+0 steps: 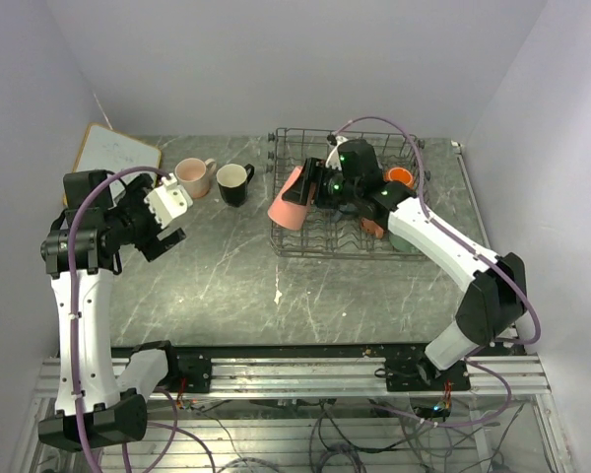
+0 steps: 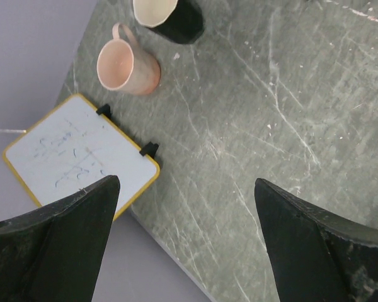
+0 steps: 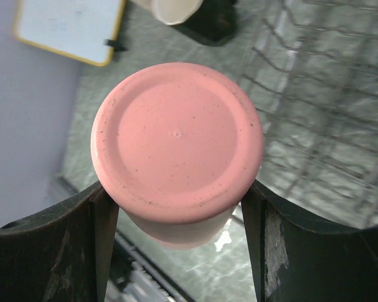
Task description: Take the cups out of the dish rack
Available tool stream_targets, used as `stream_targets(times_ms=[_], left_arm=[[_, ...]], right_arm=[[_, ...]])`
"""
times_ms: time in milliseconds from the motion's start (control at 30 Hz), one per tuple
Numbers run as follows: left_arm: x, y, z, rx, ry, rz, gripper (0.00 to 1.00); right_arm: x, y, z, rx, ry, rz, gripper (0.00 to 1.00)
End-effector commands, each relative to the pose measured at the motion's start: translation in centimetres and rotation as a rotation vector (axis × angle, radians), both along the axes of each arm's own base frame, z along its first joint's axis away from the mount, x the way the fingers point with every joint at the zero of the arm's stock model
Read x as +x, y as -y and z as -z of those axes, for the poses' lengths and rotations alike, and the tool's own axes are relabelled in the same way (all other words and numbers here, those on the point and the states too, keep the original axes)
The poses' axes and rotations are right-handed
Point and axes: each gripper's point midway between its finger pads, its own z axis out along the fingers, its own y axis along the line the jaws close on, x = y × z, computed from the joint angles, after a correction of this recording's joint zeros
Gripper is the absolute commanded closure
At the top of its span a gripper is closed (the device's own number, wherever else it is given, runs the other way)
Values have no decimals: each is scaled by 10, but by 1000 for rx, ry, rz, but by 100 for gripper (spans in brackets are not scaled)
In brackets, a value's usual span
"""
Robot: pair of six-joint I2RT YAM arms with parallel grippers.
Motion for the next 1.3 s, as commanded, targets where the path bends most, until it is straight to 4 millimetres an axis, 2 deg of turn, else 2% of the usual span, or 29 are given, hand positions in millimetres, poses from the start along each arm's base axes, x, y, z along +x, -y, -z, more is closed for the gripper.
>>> stream_targets(times_ms=[0, 133, 267, 533, 700, 833, 933, 1033, 1100, 1167, 1200, 1233, 1267], left_arm=[[0, 23, -13, -23, 78, 174, 1], [0, 49, -14, -74, 132, 338, 1], [15, 69, -14, -125, 195, 425, 1], [20, 102, -11, -201, 238, 511, 0], [22, 118, -14, -244, 243, 509, 8], [22, 121, -15, -250, 238, 493, 16], [23, 117, -13, -235, 224, 467, 25], [24, 110, -9, -195, 221, 440, 38], [25, 106, -6, -179, 226, 414, 49], [27, 102, -4, -169, 236, 386, 65], [29, 100, -3, -175, 240, 362, 75], [31, 98, -2, -186, 238, 334, 86], [34, 95, -1, -188, 234, 305, 92]], right_arm=[[-19, -20, -37, 243, -56, -88, 83], [-24, -31, -40, 455, -192, -110, 83], [-20, -49, -43, 622, -293, -146, 85], [-27, -87, -41, 781, -401, -203, 85], [-43, -107, -44, 842, -453, -240, 85], [-62, -126, -53, 900, -495, -281, 85], [-79, -139, -66, 963, -506, -333, 85], [-97, -148, -73, 983, -518, -359, 85], [-108, -154, -76, 983, -518, -364, 85], [-117, -161, -79, 973, -524, -375, 83], [-117, -163, -79, 960, -522, -379, 79], [-117, -163, -77, 941, -526, -383, 68], [-112, -160, -75, 923, -517, -372, 54]])
